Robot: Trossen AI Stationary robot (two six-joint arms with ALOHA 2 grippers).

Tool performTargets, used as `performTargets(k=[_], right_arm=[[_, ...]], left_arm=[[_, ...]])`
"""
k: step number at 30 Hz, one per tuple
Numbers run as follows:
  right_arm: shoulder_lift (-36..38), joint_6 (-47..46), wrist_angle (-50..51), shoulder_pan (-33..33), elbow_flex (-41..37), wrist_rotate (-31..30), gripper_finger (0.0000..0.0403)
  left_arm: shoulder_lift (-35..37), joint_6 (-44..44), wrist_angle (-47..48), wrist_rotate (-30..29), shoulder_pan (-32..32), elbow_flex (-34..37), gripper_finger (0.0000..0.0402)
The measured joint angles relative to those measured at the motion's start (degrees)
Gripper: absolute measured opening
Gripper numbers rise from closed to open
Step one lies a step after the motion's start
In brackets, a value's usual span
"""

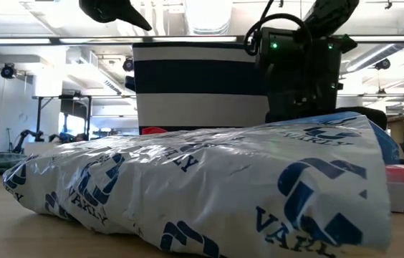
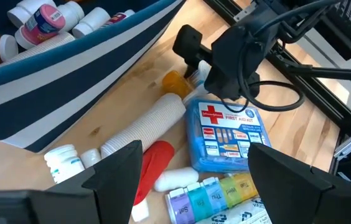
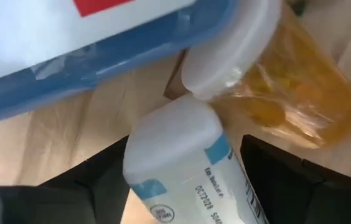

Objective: Pick & place medical supplies in basket/bin
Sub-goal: Put the blue pill bottle into the blue bin

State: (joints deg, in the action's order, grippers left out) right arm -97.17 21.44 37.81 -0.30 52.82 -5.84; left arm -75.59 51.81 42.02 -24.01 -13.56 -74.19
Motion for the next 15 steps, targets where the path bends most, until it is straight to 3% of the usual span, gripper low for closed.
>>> performTargets(k=[10, 15], right_arm=[[2.64, -10.31, 5.86, 0.02, -0.36, 2.66, 0.0158], [10.14, -16.02, 8.92, 1.13, -0.33, 3.29, 0.0135]], left_arm=[[0.0, -0.13, -0.04, 0.02, 0.0, 0.0, 0.027], [0.0, -0.22, -0.07, 0.02, 0.0, -0.02, 0.027]])
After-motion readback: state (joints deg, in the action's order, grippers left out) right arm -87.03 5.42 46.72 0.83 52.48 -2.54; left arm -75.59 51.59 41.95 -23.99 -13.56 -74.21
